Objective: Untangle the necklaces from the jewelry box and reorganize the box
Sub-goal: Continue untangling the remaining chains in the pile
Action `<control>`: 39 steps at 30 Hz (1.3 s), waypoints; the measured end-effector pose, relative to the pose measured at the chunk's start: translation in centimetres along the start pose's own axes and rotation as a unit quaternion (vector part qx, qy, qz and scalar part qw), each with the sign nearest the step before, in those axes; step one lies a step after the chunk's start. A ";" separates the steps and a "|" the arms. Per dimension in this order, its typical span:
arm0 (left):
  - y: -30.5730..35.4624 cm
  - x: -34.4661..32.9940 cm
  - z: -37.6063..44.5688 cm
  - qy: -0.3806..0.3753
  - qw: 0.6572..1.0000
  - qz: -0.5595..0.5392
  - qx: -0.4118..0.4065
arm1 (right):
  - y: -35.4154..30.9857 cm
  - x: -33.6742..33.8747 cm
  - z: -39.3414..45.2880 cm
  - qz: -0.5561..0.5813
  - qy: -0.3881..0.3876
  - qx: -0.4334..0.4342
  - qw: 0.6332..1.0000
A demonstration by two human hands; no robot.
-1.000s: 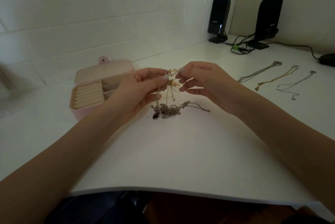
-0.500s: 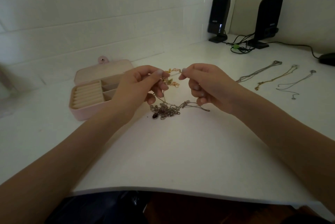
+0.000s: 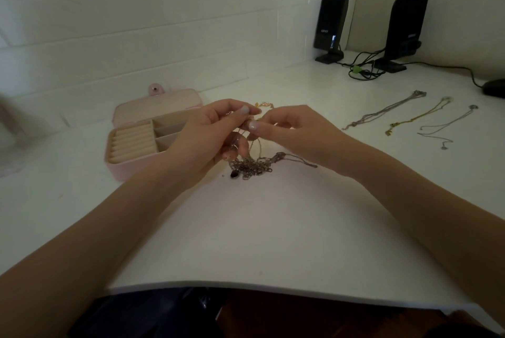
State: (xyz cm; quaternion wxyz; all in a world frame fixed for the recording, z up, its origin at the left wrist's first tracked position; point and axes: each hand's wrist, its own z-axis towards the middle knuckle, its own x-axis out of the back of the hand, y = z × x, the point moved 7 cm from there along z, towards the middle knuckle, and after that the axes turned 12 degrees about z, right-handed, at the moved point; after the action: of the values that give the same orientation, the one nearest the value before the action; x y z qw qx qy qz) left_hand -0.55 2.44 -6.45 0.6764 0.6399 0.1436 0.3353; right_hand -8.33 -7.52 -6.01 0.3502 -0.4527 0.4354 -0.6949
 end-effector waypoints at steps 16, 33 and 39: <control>-0.9 1.1 0.1 0.066 0.979 -0.174 0.082 | 0.8 -1.1 0.1 0.456 -0.026 -0.087 0.885; -1.3 0.9 0.6 0.025 0.990 -0.118 0.067 | 1.8 0.9 0.3 0.527 0.048 -0.118 0.840; -0.5 0.2 0.1 0.010 0.997 0.077 0.010 | 1.0 0.9 0.2 0.486 0.044 -0.101 0.867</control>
State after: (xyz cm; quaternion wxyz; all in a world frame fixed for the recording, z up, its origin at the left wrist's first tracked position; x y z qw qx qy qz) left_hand -0.19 2.55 -6.82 0.6409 0.6523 0.1035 0.3913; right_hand -8.37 -8.75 -6.65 0.5761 -0.1854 0.6835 -0.4081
